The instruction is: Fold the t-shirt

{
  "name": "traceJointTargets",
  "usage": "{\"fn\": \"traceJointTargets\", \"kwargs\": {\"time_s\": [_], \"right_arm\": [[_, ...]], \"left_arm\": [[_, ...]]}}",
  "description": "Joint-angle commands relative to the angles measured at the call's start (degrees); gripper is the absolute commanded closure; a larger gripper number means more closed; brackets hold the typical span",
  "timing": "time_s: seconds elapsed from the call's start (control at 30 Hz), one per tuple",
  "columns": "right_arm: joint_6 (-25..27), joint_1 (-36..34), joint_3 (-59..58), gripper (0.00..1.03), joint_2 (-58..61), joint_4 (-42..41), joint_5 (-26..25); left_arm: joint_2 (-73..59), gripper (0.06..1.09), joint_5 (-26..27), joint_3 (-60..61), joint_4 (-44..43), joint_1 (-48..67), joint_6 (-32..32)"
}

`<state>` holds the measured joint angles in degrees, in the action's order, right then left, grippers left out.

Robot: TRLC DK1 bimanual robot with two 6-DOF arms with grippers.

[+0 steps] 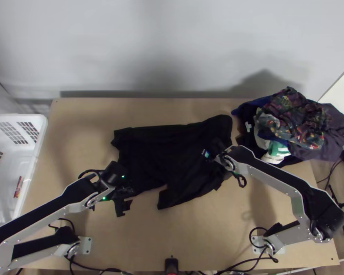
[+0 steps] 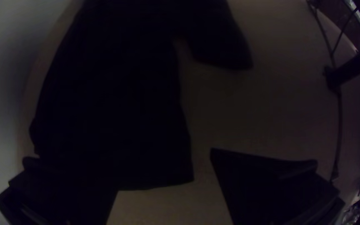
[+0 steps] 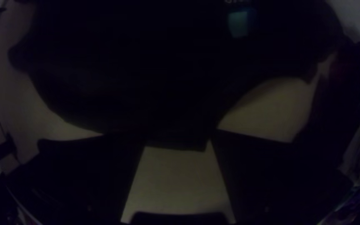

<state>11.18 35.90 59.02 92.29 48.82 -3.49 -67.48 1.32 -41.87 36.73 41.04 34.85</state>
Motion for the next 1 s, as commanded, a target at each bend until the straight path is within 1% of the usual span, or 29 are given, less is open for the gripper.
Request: {"fn": "traceJointTargets", "kwargs": {"time_s": [0.0,0.27,0.33,0.37,0.4,0.5,0.8,0.9,0.93,0.97], "right_arm": [[0.2,-0.4,0.3,0.33,1.0,-1.4,-0.1],[0.7,-1.1,1.3,0.34,2.4,-2.4,-0.1],[0.8,-1.2,1.4,0.34,2.4,-2.4,-0.1],[0.9,-1.3,1.4,0.37,2.3,-2.5,-0.1],[1.0,-1.3,1.4,0.39,2.3,-2.6,-0.1],[1.1,-1.4,1.1,0.42,2.2,-2.6,0.0],[1.1,-1.4,0.7,0.42,2.0,-2.9,0.0],[1.4,-1.4,0.2,0.54,1.9,-4.1,0.0],[1.6,-1.3,0.2,0.58,1.9,-4.3,0.0],[1.7,-1.3,0.1,0.59,1.9,-4.7,-0.1]], "left_arm": [[-0.5,0.17,0.4,-0.1,0.7,0.2,0.0],[-2.3,0.17,0.7,2.1,0.5,2.9,0.6],[-3.3,0.17,0.3,1.9,-0.1,2.1,0.5],[-3.5,0.17,0.3,1.7,-0.4,1.4,0.6],[-3.7,0.19,0.2,1.6,-1.0,0.8,0.7],[-4.8,0.2,0.2,1.2,-1.6,-0.7,1.1],[-6.7,0.2,0.2,1.0,-2.5,-4.9,3.9],[-7.2,0.2,0.2,1.5,-2.7,-5.3,4.3],[-7.3,0.23,0.2,1.5,-2.7,-5.4,4.4],[-7.3,0.24,0.2,1.5,-2.7,-5.7,4.4]]}}
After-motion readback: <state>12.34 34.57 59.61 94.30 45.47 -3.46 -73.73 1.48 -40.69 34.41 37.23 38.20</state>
